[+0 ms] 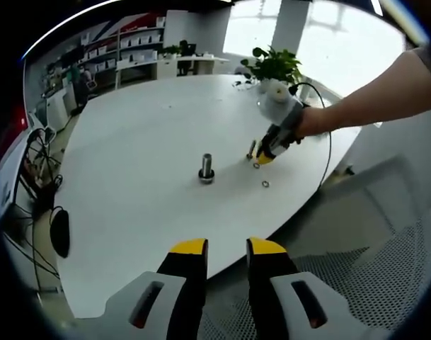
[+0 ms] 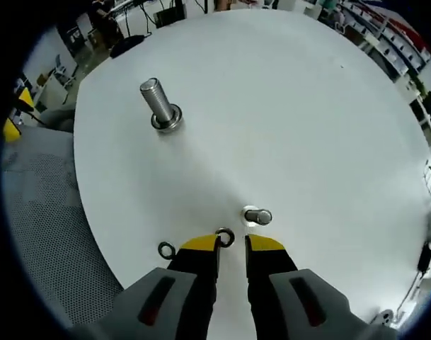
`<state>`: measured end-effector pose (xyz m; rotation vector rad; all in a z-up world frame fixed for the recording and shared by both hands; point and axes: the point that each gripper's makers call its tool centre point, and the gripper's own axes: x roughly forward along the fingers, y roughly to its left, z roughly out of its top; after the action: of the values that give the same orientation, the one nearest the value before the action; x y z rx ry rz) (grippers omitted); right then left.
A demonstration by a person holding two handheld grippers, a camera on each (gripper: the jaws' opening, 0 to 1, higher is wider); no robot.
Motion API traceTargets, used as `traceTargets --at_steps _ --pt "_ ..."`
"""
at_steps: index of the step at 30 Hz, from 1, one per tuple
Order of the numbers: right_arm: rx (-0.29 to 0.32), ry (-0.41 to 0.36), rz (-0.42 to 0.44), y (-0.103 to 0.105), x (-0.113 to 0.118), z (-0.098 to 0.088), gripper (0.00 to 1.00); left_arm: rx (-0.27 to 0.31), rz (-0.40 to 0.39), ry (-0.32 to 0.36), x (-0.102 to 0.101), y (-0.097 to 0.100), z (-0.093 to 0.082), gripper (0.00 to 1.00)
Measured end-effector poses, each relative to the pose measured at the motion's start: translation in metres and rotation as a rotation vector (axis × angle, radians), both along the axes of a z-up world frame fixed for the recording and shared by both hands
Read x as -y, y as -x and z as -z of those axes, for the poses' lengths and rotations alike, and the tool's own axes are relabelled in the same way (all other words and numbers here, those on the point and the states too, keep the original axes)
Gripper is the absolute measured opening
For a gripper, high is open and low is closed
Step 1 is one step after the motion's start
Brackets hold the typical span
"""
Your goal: Place the washer onto the threaded stud by aligning its center hole with the stud, sliding it down to the base, and recovering from edge contact or off-axis alignment until the washer reaches the visible bottom stop.
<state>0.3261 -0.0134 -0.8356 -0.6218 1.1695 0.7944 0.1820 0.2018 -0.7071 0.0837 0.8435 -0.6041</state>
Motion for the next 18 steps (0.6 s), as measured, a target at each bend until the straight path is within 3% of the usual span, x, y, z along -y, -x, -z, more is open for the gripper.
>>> traceTargets --at_steps 7,8,18 --pt "-0.018 0.015 -0.013 0.0034 -0.0041 0.0062 0.16 -0.002 -0.003 -0.002 -0.0010 0.0000 0.0004 0.20" --pt "0.010 0.001 -0.039 -0.0008 -0.0072 0.0048 0.16 -0.001 -0.004 -0.003 -0.0012 0.0000 0.0003 0.20" --pt "0.020 0.014 -0.078 0.0084 -0.0050 0.0042 0.13 0.001 -0.007 -0.001 -0.0012 -0.0003 0.0000 0.20"
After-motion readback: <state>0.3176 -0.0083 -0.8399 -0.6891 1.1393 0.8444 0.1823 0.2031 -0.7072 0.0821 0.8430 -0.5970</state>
